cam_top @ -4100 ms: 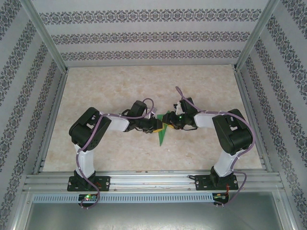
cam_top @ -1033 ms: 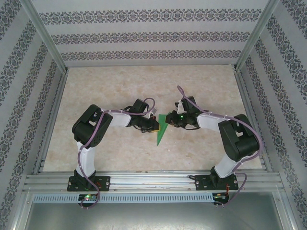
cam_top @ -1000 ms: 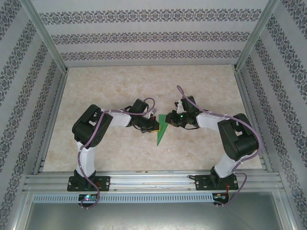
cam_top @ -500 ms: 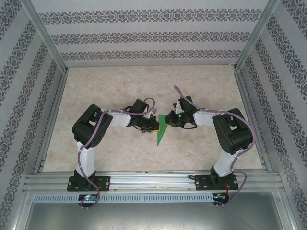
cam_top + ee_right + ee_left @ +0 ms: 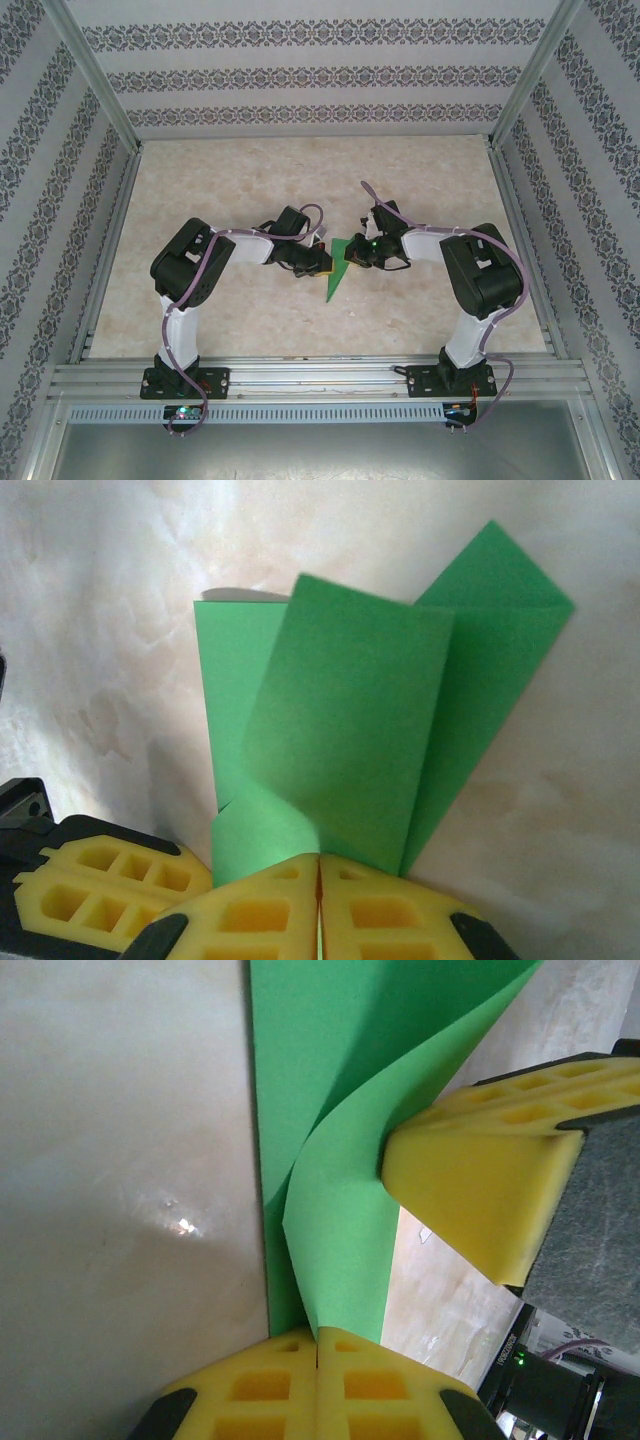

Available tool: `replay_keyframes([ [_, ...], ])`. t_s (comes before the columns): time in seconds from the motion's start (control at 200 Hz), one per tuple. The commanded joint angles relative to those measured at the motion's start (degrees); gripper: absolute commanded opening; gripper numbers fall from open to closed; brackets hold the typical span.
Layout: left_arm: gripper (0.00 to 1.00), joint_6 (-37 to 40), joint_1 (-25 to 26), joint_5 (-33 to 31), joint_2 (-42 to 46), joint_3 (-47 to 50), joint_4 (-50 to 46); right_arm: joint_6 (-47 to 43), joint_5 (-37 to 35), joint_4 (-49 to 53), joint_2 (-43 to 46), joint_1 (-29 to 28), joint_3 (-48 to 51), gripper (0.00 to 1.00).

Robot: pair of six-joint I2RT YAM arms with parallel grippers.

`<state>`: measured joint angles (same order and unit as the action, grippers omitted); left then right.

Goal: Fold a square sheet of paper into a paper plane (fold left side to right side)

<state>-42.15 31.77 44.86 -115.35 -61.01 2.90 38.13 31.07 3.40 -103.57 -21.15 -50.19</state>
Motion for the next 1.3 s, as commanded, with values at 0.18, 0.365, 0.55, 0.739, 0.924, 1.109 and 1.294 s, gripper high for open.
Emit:
replay_keyframes([
  [0.18, 0.13, 1.9, -0.36, -8.39, 0.33, 2.12, -3.76, -1.91, -4.07, 5.93, -2.6, -0.3, 1.17, 0.0],
  [0.365, 0.25, 3.62, -0.65, -10.87, 6.62, 1.04, -8.79, -2.09, -3.85, 4.8, -2.91, 0.05, 3.07, 0.0],
  [0.55, 0.23, 4.63, -0.52, -11.85, 13.96, 0.96, -13.11, -2.18, -3.31, 3.77, -2.86, 0.14, 3.61, 0.0],
  [0.739, 0.14, 2.87, 1.46, -6.27, 15.91, -0.09, -13.63, -2.93, -3.3, 3.67, -2.25, 0.05, 3.94, 0.0],
  [0.924, 0.11, 1.05, 4.08, -2.98, 12.61, -1.49, -12.49, -3.31, -3.3, 3.8, -2.34, -0.05, 4.1, 0.0],
  [1.109, 0.1, 0.15, 5.12, -1.23, 9.46, -1.91, -10.52, -3.66, -3.47, 4.38, -2.43, -0.12, 3.74, 0.0],
  [1.294, 0.1, 0.28, 5.85, -0.86, 7.37, -2.56, -10.67, -3.76, -3.57, 4.74, -2.9, -0.26, 3.52, 0.0],
])
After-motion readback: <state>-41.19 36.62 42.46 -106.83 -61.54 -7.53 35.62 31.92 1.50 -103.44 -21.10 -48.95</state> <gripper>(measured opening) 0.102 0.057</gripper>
